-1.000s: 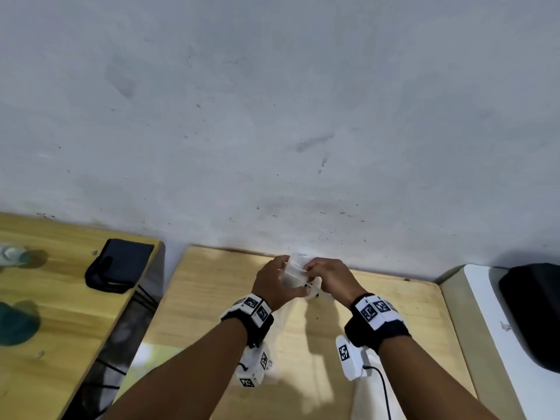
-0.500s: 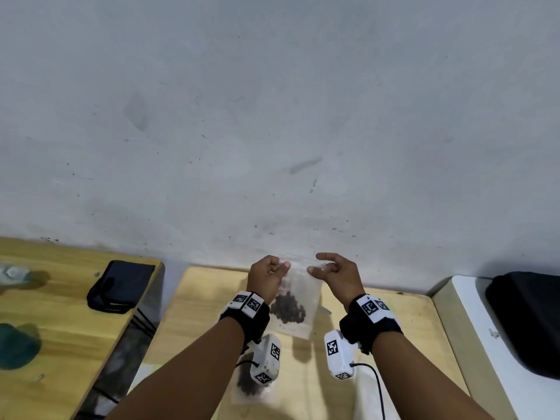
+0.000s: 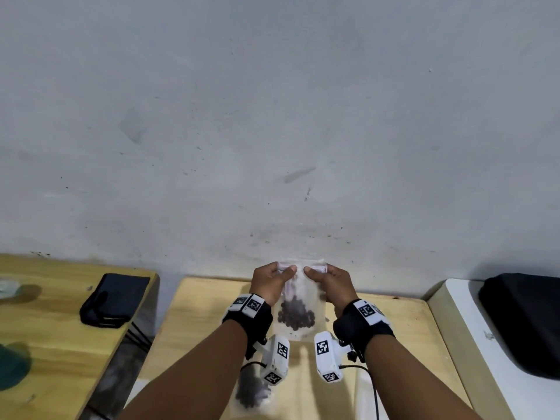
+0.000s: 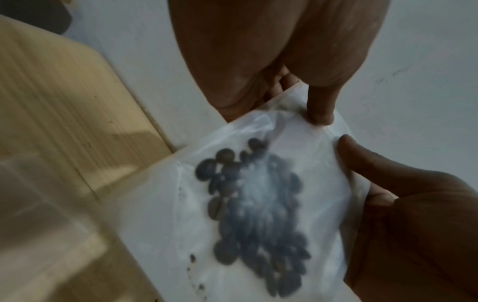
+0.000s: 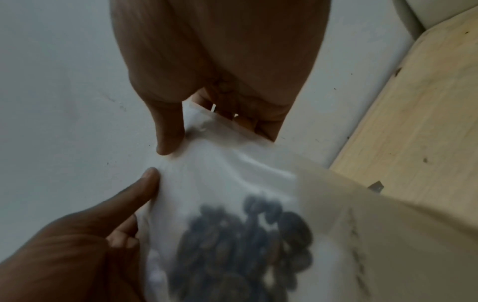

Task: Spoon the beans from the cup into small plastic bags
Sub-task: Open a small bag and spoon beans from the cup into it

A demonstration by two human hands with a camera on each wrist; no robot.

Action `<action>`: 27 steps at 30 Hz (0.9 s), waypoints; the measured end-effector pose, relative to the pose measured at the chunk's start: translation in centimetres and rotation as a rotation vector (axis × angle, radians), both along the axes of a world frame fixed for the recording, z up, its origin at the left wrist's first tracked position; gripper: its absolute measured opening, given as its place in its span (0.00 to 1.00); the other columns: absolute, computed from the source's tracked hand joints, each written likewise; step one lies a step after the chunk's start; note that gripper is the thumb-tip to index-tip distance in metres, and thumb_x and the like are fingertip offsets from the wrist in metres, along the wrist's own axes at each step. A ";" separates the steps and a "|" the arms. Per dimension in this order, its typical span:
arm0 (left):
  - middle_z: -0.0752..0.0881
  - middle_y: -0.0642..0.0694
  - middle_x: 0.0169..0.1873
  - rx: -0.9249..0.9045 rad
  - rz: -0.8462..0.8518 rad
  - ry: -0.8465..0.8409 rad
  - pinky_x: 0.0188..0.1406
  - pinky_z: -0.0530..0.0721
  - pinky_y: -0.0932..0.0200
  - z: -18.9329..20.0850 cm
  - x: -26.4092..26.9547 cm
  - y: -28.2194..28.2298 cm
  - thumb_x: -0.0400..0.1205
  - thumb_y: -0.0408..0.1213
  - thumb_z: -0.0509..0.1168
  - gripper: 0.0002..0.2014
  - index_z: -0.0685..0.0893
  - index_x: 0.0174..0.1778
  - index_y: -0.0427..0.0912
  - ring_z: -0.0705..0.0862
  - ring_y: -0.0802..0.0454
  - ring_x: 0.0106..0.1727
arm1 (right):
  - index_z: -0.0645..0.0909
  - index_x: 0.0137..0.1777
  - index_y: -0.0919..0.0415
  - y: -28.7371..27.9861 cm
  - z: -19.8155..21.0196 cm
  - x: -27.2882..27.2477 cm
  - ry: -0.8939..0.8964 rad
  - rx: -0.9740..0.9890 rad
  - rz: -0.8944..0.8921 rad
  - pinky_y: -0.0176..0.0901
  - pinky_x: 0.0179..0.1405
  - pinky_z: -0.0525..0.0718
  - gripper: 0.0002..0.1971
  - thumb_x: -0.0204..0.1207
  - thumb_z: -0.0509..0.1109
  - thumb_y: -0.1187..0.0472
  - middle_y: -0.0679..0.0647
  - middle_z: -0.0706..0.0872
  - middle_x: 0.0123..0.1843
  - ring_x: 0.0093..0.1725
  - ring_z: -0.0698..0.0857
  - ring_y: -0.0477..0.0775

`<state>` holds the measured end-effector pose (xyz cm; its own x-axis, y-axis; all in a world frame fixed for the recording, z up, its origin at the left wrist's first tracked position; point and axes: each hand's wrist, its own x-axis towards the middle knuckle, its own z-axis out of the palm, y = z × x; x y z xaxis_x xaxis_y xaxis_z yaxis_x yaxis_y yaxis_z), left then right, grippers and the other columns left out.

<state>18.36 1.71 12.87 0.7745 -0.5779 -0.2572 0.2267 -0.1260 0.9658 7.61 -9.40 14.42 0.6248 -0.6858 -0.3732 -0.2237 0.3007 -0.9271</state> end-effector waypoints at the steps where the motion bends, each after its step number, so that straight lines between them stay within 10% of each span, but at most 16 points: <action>1: 0.87 0.45 0.31 -0.002 0.003 -0.016 0.30 0.77 0.66 0.2 0.0 0.0 0.76 0.35 0.73 0.07 0.86 0.34 0.40 0.81 0.54 0.28 | 0.89 0.45 0.61 -0.1 0.0 0.1 0.010 -0.001 -0.008 0.44 0.43 0.79 0.07 0.69 0.81 0.60 0.59 0.93 0.43 0.39 0.87 0.55; 8: 0.87 0.47 0.30 0.007 0.019 -0.035 0.29 0.77 0.68 -0.3 0.0 0.0 0.75 0.35 0.74 0.06 0.88 0.39 0.34 0.80 0.60 0.25 | 0.86 0.40 0.56 -0.1 -0.4 0.5 0.025 -0.003 -0.026 0.45 0.43 0.76 0.05 0.68 0.80 0.62 0.55 0.89 0.39 0.40 0.84 0.55; 16: 0.79 0.42 0.32 0.007 0.023 0.041 0.44 0.80 0.52 -1.4 1.1 0.6 0.64 0.62 0.74 0.32 0.81 0.36 0.30 0.76 0.49 0.35 | 0.85 0.39 0.56 0.2 0.1 -0.3 0.007 0.012 -0.049 0.44 0.40 0.77 0.08 0.69 0.81 0.56 0.49 0.85 0.33 0.32 0.79 0.50; 22: 0.89 0.40 0.35 -0.014 -0.035 0.026 0.39 0.78 0.57 0.8 0.6 1.1 0.79 0.41 0.70 0.12 0.89 0.34 0.39 0.78 0.48 0.30 | 0.73 0.28 0.53 0.2 0.3 -0.4 -0.024 0.034 -0.057 0.42 0.33 0.74 0.18 0.69 0.80 0.60 0.48 0.78 0.26 0.30 0.74 0.52; 27: 0.92 0.40 0.41 0.005 -0.030 0.097 0.53 0.84 0.46 0.6 0.7 1.3 0.80 0.46 0.68 0.11 0.92 0.40 0.44 0.89 0.40 0.43 | 0.76 0.29 0.54 0.1 0.7 -0.6 0.005 0.014 -0.058 0.42 0.33 0.73 0.15 0.70 0.80 0.57 0.48 0.78 0.28 0.32 0.74 0.52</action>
<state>19.08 3.00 13.44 0.7282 -0.5992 -0.3327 0.3148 -0.1389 0.9390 7.00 -9.35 15.09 0.5823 -0.7155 -0.3861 -0.2097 0.3266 -0.9216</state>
